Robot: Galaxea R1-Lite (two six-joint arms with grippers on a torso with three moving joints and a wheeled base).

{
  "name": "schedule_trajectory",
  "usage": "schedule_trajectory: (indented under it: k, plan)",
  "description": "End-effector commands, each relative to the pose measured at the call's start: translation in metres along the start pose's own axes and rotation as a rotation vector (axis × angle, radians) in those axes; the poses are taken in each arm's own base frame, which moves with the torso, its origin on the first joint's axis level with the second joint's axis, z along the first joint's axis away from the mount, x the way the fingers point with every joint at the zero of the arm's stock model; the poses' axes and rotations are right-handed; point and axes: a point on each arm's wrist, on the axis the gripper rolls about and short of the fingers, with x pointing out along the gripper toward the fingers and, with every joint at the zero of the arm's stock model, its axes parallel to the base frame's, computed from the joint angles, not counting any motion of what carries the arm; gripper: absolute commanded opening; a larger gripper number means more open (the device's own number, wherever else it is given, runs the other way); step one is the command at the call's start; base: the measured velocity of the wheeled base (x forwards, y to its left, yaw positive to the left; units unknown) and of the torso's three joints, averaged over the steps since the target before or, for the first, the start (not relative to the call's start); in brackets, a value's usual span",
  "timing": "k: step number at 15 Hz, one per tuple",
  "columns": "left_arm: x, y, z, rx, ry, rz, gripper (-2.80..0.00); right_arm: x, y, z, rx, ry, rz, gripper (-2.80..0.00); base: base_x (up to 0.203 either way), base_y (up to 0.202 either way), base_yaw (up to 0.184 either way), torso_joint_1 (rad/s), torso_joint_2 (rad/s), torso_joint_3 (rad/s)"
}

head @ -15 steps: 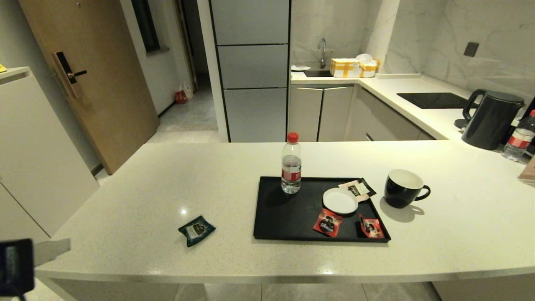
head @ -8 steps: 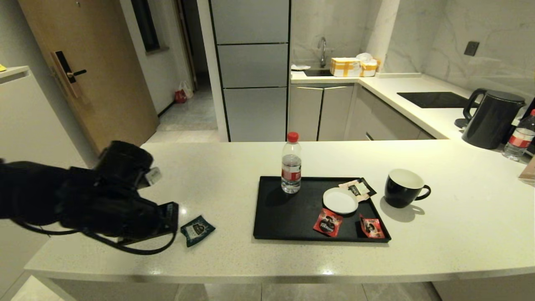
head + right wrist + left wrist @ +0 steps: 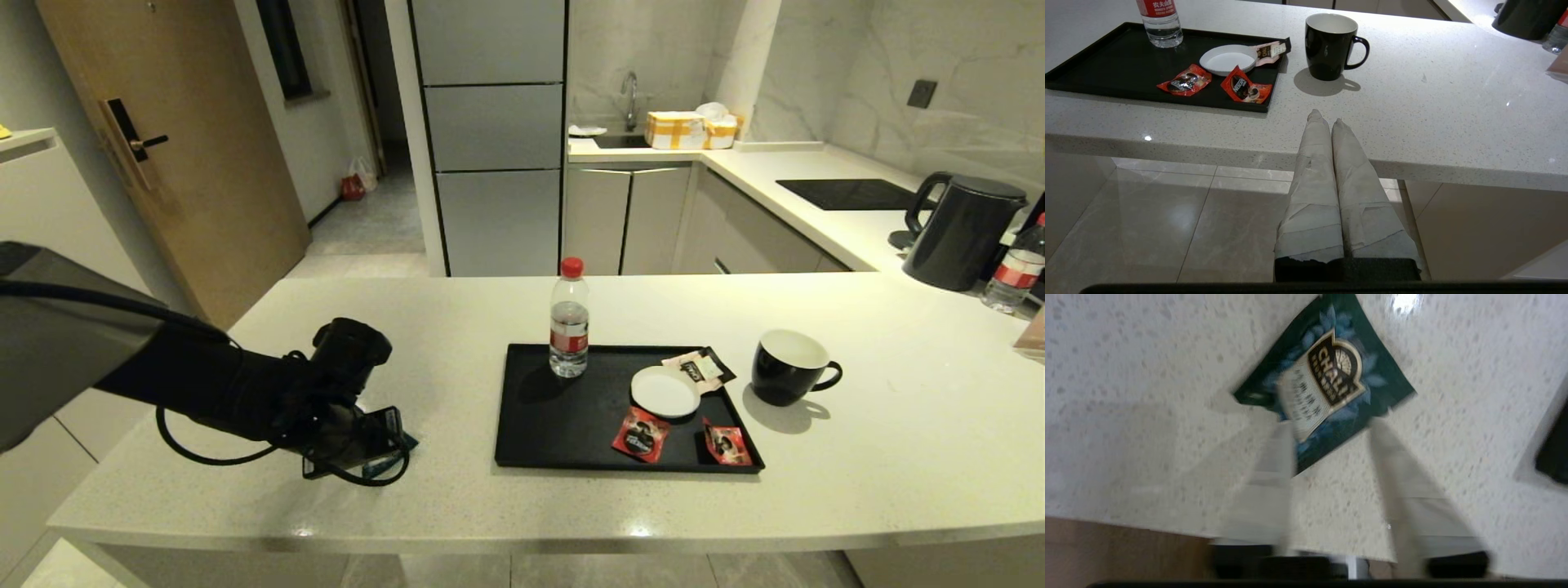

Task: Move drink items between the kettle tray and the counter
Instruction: Return the tea bag to its original position

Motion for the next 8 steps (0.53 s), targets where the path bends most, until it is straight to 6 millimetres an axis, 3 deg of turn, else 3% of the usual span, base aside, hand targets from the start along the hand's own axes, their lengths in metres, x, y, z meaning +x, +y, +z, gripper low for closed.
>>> schedule_trajectory:
  k: [1, 8]
  plan:
    - [0.006, -0.001, 0.000, -0.012, 0.002, 0.016, 0.00, 0.000, 0.000, -0.001, -0.001, 0.003, 0.001, -2.80, 0.000, 0.000, 0.000, 0.000, 0.00, 0.000]
    - [-0.003, -0.003, 0.009, -0.094, -0.076, 0.002, 0.00, 0.000, 0.000, -0.001, -0.001, 0.003, 0.001, -2.80, 0.000, 0.000, 0.000, 0.000, 0.00, 0.000]
